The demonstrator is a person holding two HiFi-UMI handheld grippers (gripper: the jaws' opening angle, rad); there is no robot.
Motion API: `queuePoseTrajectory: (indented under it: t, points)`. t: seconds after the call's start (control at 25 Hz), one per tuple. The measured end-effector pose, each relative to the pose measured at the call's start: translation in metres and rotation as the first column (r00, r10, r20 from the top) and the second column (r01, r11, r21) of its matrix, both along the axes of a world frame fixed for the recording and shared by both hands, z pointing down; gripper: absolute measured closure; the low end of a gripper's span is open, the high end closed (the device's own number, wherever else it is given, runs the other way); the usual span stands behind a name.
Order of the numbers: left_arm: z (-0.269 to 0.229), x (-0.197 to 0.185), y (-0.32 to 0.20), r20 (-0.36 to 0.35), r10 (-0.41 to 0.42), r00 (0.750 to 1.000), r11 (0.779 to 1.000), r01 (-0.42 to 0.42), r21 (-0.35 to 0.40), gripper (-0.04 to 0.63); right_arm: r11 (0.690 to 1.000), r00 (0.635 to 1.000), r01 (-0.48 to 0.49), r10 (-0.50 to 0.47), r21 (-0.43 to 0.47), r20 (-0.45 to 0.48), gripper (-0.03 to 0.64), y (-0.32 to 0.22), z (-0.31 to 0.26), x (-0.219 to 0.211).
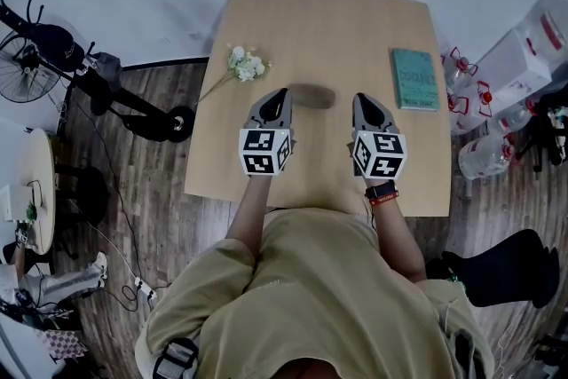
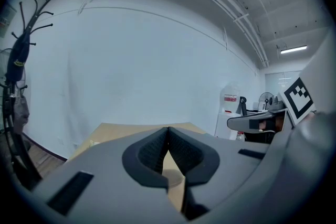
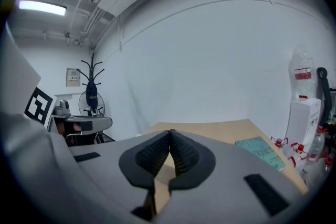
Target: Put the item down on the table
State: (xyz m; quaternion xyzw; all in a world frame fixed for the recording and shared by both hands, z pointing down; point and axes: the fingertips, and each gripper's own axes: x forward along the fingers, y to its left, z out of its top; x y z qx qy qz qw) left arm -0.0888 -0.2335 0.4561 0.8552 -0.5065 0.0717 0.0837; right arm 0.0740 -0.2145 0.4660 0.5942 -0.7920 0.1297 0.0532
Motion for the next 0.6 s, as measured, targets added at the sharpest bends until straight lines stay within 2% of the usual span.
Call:
queuePoseTrajectory:
  t: [0.24, 0.48, 0.6]
  points:
    - [0.004, 0.003, -0.011, -0.01, 0.028, 1.0, 1.0, -0.028, 0.0, 0.572, 1.0, 1.0, -0.01, 0.01, -0.027, -0.001, 0.603, -0.007, 0.011, 0.001]
    - [0.029, 0.003, -0.029, 0.031, 0.058, 0.998, 0.998, -0.057, -0.041, 0.572, 0.997, 1.0, -0.03, 0.03, -0.075, -0.003, 0.603, -0.018, 0.03, -0.001]
    - [0.05, 0.0, -0.044, 0.076, 0.075, 0.994, 0.995, -0.069, -0.078, 0.571, 0.994, 0.999, -0.032, 0.031, -0.108, -0.004, 0.603, -0.028, 0.044, -0.005]
